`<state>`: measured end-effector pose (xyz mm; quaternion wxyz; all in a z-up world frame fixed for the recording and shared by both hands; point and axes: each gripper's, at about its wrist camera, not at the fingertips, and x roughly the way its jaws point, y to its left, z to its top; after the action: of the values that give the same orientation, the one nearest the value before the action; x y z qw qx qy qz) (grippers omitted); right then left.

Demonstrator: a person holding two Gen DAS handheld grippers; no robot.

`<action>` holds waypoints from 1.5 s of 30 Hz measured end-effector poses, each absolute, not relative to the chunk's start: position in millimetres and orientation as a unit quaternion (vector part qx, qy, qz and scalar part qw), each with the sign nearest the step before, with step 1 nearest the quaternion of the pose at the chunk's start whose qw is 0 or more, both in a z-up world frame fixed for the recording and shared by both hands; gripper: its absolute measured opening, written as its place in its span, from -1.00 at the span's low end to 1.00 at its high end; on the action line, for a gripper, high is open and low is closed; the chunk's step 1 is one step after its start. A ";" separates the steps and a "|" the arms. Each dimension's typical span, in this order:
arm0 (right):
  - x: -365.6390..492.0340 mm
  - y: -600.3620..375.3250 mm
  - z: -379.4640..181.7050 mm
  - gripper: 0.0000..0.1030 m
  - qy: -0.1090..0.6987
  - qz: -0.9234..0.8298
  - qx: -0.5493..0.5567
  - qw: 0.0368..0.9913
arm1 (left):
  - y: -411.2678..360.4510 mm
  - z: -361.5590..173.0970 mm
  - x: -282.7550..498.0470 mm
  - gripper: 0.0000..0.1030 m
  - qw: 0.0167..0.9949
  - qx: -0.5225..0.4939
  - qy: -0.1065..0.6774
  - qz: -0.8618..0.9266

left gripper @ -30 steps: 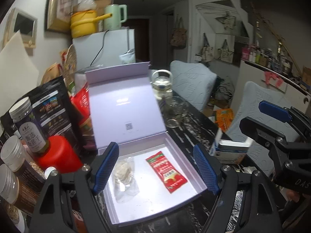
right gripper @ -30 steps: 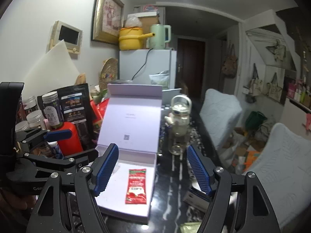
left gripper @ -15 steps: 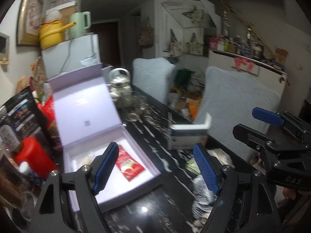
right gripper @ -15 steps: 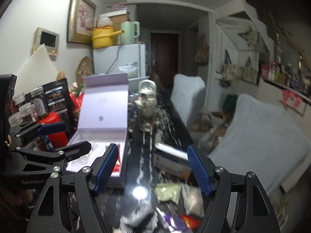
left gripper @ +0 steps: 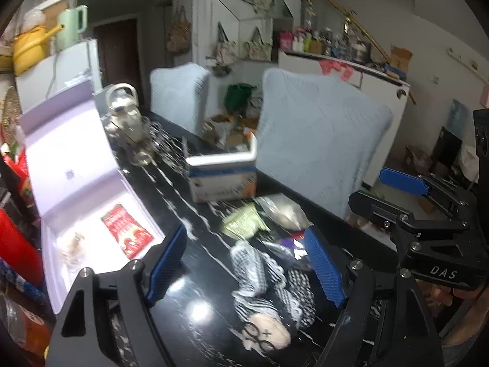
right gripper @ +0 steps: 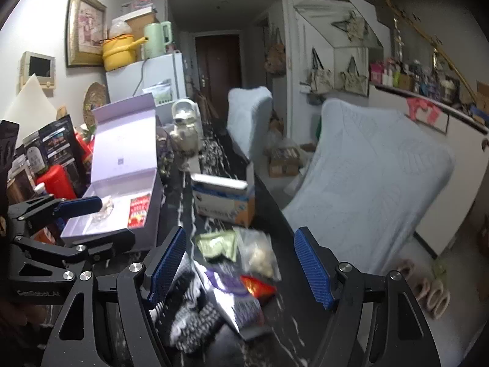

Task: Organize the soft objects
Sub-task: 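Withdraw both grippers from the box back over the table, then grasp the gingham plush doll with the left gripper while the right gripper approaches the GOZKH bag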

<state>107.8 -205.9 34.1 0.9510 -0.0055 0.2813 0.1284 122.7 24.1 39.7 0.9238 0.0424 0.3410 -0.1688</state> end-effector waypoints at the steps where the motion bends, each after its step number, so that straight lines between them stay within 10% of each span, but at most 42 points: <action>1: 106.4 -207.8 30.6 0.43 0.285 0.128 -0.005 0.950 | 21.0 35.8 122.8 0.53 0.921 0.044 0.346 -0.174; 41: 117.3 -215.0 -59.6 0.43 0.357 0.211 0.019 0.910 | 8.3 -85.6 154.4 0.53 0.859 0.027 0.481 -0.175; 45: 122.4 -210.8 -61.3 0.43 0.359 0.216 0.016 0.908 | 10.8 -82.4 156.7 0.05 0.854 0.018 0.478 -0.203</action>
<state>122.4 -210.8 -61.3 0.9079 0.0159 0.3591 0.2157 156.7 10.8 -82.4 0.8542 0.0181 0.4783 -0.2031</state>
